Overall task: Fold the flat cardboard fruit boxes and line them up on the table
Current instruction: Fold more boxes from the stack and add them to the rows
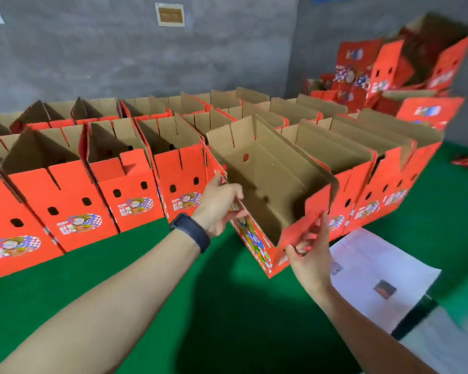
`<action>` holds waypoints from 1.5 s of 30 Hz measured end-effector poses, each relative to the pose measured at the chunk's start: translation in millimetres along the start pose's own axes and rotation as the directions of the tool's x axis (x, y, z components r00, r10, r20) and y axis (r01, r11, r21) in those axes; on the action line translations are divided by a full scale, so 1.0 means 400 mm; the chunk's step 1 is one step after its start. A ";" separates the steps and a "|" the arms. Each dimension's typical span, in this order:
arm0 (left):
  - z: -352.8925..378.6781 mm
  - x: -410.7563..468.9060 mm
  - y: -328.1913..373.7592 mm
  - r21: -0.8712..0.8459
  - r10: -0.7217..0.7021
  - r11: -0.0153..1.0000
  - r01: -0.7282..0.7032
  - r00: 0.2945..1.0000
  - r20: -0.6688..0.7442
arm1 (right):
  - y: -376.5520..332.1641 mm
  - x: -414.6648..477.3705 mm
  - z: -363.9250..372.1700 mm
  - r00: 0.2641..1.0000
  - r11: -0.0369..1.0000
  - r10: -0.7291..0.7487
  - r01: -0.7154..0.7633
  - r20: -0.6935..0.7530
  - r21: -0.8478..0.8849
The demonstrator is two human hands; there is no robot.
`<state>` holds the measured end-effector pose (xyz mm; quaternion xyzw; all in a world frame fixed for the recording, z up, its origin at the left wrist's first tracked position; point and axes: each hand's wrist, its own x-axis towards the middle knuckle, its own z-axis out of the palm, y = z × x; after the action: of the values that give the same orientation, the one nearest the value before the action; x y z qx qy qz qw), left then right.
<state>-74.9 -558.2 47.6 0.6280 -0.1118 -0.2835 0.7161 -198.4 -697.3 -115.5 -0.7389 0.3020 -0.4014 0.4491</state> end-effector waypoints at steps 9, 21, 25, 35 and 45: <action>0.049 0.128 0.000 0.104 -0.107 0.990 0.092 0.983 0.151 | 0.024 0.060 0.004 0.998 0.998 0.036 -0.038 -0.043 -0.054; 0.067 0.184 -0.026 0.386 0.258 0.884 -0.264 0.964 0.070 | 0.063 0.120 0.023 0.997 0.994 -0.039 0.032 -0.071 -0.101; 0.083 0.195 -0.051 0.347 0.155 0.923 -0.165 0.986 0.056 | 0.062 0.134 0.002 0.998 0.994 -0.023 0.017 -0.054 -0.104; 0.070 0.198 -0.027 0.284 0.062 0.951 -0.124 0.974 0.217 | -0.004 0.001 0.064 0.879 0.862 -0.458 0.475 0.131 -0.178; 0.001 0.115 -0.045 0.314 -0.021 0.949 -0.038 0.983 0.181 | -0.052 0.146 0.196 0.858 0.950 0.114 0.053 0.500 -0.307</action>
<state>-42.4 -584.4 21.2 0.7054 -0.2236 -0.3150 0.5943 -100.1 -702.7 -99.5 -0.8750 0.2429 -0.1307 0.3978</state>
